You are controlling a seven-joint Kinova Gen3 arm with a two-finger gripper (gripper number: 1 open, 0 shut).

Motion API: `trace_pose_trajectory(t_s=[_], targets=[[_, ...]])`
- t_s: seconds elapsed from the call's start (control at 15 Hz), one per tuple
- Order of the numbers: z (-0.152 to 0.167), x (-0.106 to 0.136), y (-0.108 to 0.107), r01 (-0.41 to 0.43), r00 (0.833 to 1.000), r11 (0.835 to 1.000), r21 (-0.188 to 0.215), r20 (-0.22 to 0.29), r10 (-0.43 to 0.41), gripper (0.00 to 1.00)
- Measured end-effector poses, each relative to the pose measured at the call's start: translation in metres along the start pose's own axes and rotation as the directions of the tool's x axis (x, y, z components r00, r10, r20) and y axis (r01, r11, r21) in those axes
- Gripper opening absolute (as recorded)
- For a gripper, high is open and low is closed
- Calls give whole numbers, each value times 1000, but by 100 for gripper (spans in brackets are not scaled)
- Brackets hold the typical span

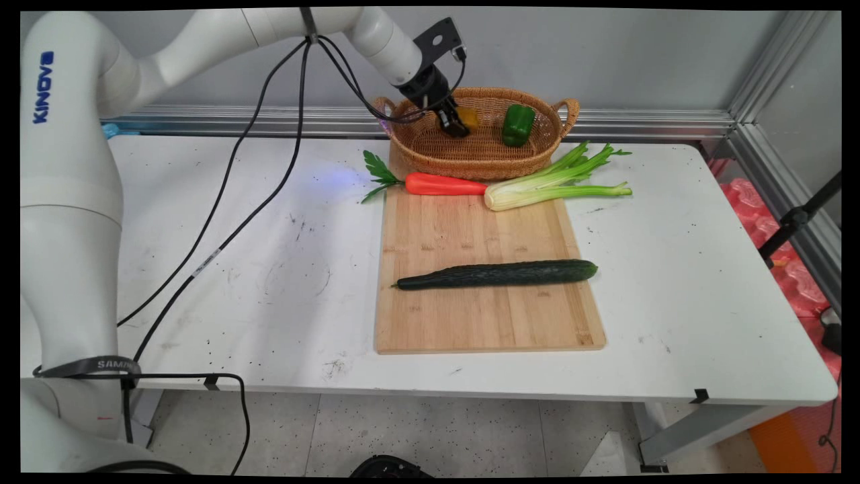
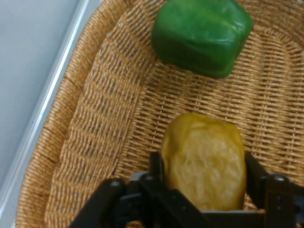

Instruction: Place the picked object in the vegetable basket

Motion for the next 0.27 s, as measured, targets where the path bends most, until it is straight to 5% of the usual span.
trace_pose_trajectory(t_s=[0.07,0.27], targets=[[2,0,0,0,1000,1000,0,-3,0,100],[8,1,-2,0,1000,1000,2,-16,0,100]])
